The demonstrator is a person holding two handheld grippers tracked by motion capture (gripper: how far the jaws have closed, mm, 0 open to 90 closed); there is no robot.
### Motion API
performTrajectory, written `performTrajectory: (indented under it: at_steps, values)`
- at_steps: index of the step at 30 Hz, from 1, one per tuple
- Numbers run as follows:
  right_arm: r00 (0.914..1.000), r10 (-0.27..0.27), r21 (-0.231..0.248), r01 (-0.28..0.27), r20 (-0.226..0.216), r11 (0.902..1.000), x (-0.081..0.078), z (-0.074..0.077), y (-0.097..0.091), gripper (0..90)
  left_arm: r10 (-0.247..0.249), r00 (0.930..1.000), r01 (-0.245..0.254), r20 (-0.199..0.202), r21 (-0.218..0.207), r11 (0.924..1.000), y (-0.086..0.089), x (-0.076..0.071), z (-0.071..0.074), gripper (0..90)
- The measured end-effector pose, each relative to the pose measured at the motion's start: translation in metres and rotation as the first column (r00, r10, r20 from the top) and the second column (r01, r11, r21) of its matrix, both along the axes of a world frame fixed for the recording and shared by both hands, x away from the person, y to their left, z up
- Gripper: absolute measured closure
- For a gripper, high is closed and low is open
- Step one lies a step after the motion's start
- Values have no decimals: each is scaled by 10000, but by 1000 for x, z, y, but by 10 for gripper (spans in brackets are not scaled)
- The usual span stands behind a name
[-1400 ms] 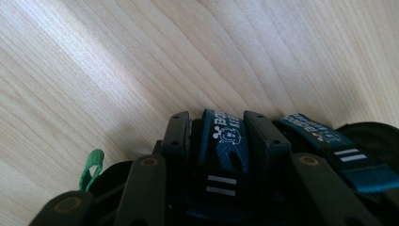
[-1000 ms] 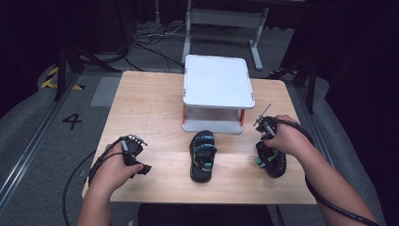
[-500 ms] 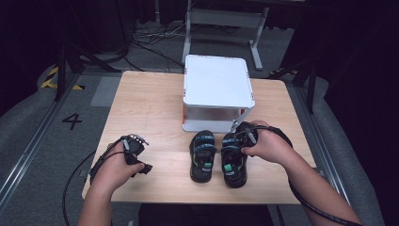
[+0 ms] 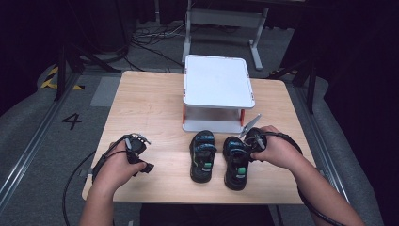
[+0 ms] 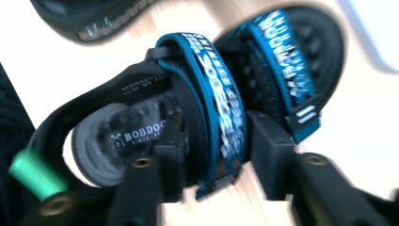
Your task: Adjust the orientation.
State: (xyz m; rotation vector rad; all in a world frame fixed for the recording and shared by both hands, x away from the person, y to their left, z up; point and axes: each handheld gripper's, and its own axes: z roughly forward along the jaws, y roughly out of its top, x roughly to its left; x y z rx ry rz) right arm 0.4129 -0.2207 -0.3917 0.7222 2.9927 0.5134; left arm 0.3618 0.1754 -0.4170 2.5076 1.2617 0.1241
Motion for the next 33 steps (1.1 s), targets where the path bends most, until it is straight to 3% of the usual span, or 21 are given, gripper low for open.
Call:
performTrajectory:
  at_steps: [2,4,8,12,13,19,23,28,30,33]
  values:
    - [9994,147,-359,-135,321,9993,-2,5,4,493,-99,10000,99,1,-31,9999,-3,1,0,276]
    - [9989,238,-376,-222,410,9990,-2,8,9,480,-138,9999,138,-13,-1,9999,-4,2,0,276]
    - [9967,587,-884,-537,553,9946,-1,9,22,478,-148,9999,148,-43,23,9999,-2,3,-1,276]
    - [9933,1032,-1705,-931,515,9810,3,9,32,674,-169,9999,169,29,-52,9998,-2,4,0,276]
    - [9926,1151,-1690,-1070,389,9798,4,11,34,699,-159,9999,159,15,-89,9998,-2,4,0,276]
    - [9784,1869,-1711,-1701,877,9705,10,18,47,708,-193,9998,193,11,-106,9998,-2,4,0,275]
    - [9815,1639,-1311,-1504,987,9799,16,18,57,708,-178,9998,179,46,-133,9998,0,3,1,275]
    - [9779,1859,-1215,-1739,953,9772,24,17,73,709,-62,10000,63,27,-145,9999,2,2,1,275]
    - [9783,1712,-961,-1605,1167,9824,28,17,72,707,-76,10000,77,22,-175,9998,3,2,0,275]
    - [9849,1453,-867,-1372,944,9867,30,12,65,707,-106,9999,107,47,-151,9998,3,3,0,275]
